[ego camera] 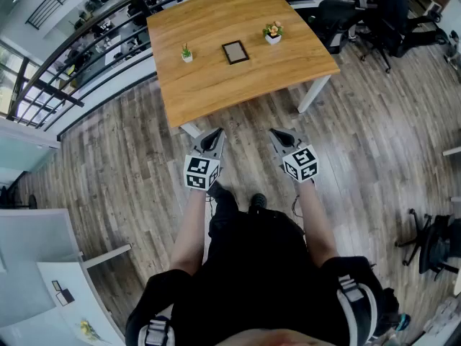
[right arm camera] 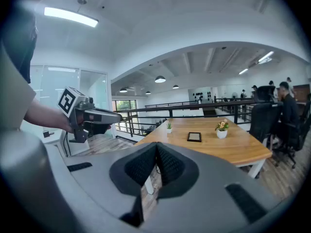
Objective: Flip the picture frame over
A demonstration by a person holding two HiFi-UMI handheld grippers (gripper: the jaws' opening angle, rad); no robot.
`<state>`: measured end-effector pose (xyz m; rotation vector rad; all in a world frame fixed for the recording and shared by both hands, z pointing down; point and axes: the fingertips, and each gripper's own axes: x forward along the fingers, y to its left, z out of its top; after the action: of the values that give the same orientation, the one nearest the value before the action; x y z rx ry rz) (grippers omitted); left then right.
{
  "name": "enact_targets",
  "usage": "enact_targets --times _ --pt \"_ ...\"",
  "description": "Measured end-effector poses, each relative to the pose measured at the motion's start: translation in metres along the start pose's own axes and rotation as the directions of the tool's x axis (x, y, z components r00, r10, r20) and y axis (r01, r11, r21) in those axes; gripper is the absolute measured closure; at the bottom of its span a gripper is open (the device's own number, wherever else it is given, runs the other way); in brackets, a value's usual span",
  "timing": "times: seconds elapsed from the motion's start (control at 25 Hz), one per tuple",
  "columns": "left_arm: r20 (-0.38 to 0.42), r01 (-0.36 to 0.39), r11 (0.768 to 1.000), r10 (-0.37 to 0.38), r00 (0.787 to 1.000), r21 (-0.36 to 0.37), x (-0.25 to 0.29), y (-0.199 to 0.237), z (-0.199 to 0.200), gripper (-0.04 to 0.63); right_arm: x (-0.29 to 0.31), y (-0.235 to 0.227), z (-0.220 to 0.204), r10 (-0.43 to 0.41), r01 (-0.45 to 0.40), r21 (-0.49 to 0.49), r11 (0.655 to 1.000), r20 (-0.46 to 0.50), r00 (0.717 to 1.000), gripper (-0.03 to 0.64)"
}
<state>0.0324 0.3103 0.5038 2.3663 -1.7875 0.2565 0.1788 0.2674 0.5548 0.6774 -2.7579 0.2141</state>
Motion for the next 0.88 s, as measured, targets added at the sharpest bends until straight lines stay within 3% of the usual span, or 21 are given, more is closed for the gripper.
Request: enact_targets --times 0.32,0.88 --pt "0.020 -0.027 0.999 0.026 0.999 0.037 -0.001 0.006 0.011 0.569 0.013 -0.004 0.015 -0.026 0.026 -0.079 0.997 -0.007 1.000 0.601" --pt "0.022 -0.017 0.999 0.016 1.000 0.050 0.006 -0.010 0.013 0.568 0.000 -0.019 0.036 -0.072 0.076 -0.085 0.993 0.045 0.996 0.607"
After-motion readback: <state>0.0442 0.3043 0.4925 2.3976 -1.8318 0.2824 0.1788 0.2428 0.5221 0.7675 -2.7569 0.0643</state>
